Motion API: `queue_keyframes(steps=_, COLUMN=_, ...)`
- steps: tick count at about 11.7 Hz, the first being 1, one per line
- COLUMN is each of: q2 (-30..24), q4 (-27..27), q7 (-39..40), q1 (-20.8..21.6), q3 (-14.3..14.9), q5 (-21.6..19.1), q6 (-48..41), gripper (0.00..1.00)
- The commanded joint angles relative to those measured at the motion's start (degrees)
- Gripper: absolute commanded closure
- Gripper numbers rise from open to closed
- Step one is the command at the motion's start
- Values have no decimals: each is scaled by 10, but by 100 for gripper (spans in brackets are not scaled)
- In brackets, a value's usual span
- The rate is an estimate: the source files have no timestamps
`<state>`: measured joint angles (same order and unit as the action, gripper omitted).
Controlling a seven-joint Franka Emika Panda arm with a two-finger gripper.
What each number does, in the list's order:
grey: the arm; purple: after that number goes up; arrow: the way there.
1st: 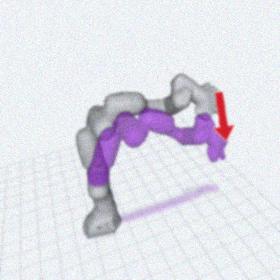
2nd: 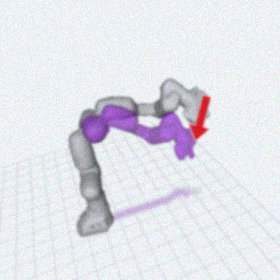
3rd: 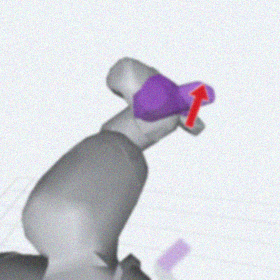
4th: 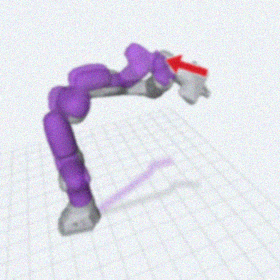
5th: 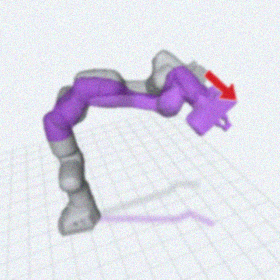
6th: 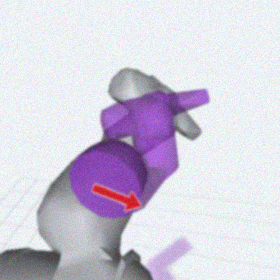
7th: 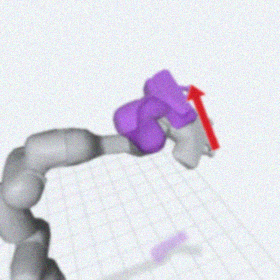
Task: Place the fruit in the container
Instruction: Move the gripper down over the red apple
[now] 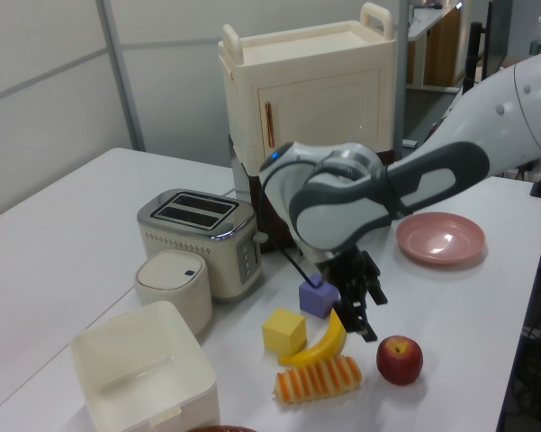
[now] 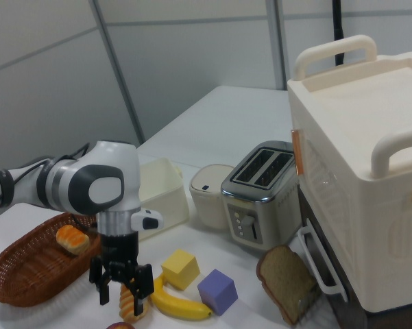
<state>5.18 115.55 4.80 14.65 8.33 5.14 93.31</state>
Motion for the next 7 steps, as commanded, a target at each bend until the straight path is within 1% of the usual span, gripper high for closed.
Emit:
queue_keyframes(steps=1, q2=-23, q4=48, q7=59, q1=6, q3=2, q5=11, q6=17, gripper=0)
queue_keyframes(steps=2, q2=-20, q4=56, q7=59, q1=7, q3=2, q5=11, q6=19, gripper=0)
queue_keyframes(steps=7, q2=-13, q4=115, q7=55, q1=24, q3=2, q5=24, q6=91, gripper=0)
